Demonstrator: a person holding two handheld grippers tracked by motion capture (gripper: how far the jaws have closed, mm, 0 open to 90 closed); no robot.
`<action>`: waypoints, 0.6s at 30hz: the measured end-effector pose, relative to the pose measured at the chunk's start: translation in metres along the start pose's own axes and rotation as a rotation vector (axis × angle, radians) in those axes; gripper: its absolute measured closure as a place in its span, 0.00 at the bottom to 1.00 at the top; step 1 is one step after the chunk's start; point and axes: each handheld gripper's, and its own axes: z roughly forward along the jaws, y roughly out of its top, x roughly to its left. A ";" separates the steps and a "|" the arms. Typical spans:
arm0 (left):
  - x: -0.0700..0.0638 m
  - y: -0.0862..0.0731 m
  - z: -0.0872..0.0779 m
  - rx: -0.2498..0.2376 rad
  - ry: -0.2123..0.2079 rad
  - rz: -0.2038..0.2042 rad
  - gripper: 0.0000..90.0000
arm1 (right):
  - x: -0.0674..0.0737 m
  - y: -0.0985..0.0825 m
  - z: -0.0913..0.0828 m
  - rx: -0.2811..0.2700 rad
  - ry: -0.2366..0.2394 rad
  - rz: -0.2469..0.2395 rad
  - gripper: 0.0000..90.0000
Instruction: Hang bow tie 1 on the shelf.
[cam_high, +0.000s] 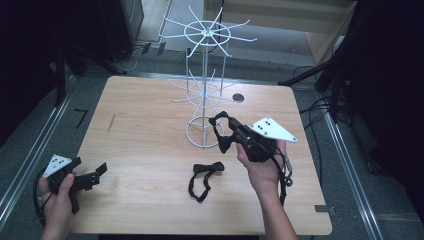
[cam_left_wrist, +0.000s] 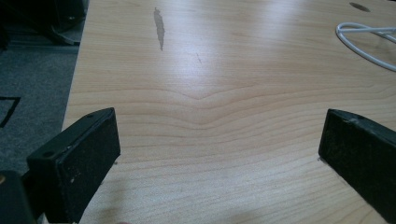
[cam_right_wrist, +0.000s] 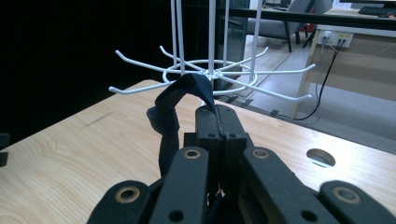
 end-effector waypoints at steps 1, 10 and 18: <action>0.000 0.000 0.000 0.000 0.000 0.000 0.00 | 0.000 0.001 0.001 0.000 0.000 -0.002 1.00; 0.000 0.000 0.000 0.001 -0.001 -0.001 0.00 | -0.003 0.005 0.007 0.007 -0.002 0.001 1.00; 0.000 0.000 0.000 -0.003 -0.002 -0.007 0.00 | -0.008 0.006 0.019 0.022 -0.002 0.011 1.00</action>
